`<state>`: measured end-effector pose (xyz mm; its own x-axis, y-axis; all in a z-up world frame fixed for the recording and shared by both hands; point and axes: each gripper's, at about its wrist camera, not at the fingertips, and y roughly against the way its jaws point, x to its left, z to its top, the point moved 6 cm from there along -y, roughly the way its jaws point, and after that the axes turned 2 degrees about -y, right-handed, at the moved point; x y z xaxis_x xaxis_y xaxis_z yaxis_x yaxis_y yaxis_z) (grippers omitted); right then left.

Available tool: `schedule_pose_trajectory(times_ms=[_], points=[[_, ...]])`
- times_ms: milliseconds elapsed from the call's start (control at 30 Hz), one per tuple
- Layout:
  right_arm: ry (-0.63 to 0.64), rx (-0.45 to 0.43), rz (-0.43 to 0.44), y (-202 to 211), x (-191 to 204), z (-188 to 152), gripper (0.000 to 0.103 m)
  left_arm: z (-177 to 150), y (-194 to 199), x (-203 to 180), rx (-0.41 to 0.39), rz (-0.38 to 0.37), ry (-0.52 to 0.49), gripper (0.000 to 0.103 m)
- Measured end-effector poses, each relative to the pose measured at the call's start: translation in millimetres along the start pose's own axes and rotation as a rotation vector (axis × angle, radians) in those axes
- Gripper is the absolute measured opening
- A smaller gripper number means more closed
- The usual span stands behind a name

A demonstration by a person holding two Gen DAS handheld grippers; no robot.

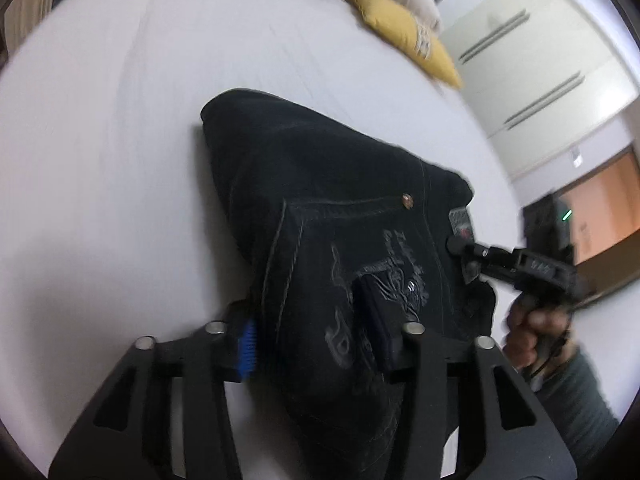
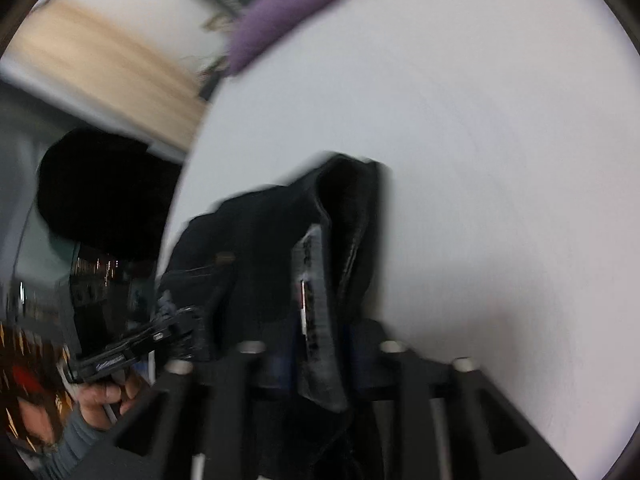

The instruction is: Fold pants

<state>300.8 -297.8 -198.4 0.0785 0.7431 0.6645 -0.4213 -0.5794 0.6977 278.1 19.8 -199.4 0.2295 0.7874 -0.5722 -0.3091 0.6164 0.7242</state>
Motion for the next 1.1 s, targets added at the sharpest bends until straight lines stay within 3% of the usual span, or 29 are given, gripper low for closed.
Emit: schedule_pose_trajectory(times_ms=[33,100,167,233,300,333,400,433,500,567,667,800,867,933,1033,1100], points=[[-0.014,-0.024,0.061,4.0,-4.0,-3.2,0.038,-2.7,1.8,1.5,-0.018,-0.018,0.0,0.047],[-0.015,-0.044,0.093,10.9,-6.0,-9.9,0.042,-4.8,6.0,5.5,-0.035,-0.018,-0.006,0.05],[-0.028,-0.061,0.064,24.4,-6.5,-15.7,0.051,-6.6,19.8,2.1,-0.038,0.066,-0.012,0.054],[-0.04,-0.108,0.019,40.8,-3.7,-17.4,0.064,-5.2,42.5,-8.3,-0.102,0.117,-0.049,0.058],[0.011,-0.187,-0.05,72.4,7.5,-26.7,0.067,-10.8,87.7,-32.9,-0.226,0.27,-0.158,0.075],[0.042,-0.221,-0.086,87.2,14.0,-31.3,0.067,-8.4,103.0,-42.5,-0.276,0.335,-0.199,0.078],[0.14,-0.334,-0.167,127.6,45.3,-44.4,0.067,-15.8,151.1,-85.0,-0.454,0.452,-0.306,0.083],[0.181,-0.389,-0.19,146.3,61.3,-52.1,0.07,-22.9,176.2,-100.5,-0.536,0.493,-0.346,0.1],[0.248,-0.515,-0.221,180.9,97.2,-57.3,0.082,-43.7,229.5,-137.8,-0.726,0.588,-0.411,0.103],[0.315,-0.689,-0.245,224.8,143.9,-73.6,0.103,-64.2,272.5,-174.0,-0.866,0.637,-0.454,0.103],[0.413,-0.886,-0.233,282.2,197.7,-98.3,0.103,-91.8,319.9,-224.9,-0.966,0.631,-0.485,0.103],[0.514,-1.062,-0.221,333.0,263.8,-133.8,0.103,-121.3,376.8,-254.2,-1.029,0.638,-0.496,0.103],[0.56,-1.167,-0.255,364.0,288.5,-159.0,0.103,-127.3,390.9,-268.1,-1.013,0.656,-0.491,0.103],[0.565,-1.223,-0.248,386.8,302.6,-174.2,0.103,-137.4,402.3,-278.5,-0.981,0.625,-0.502,0.103],[0.54,-1.216,-0.238,398.1,313.8,-186.4,0.103,-150.3,418.4,-276.0,-0.933,0.686,-0.439,0.103],[0.527,-1.175,-0.294,388.8,316.3,-188.7,0.103,-153.6,401.3,-264.4,-0.828,0.703,-0.383,0.103]])
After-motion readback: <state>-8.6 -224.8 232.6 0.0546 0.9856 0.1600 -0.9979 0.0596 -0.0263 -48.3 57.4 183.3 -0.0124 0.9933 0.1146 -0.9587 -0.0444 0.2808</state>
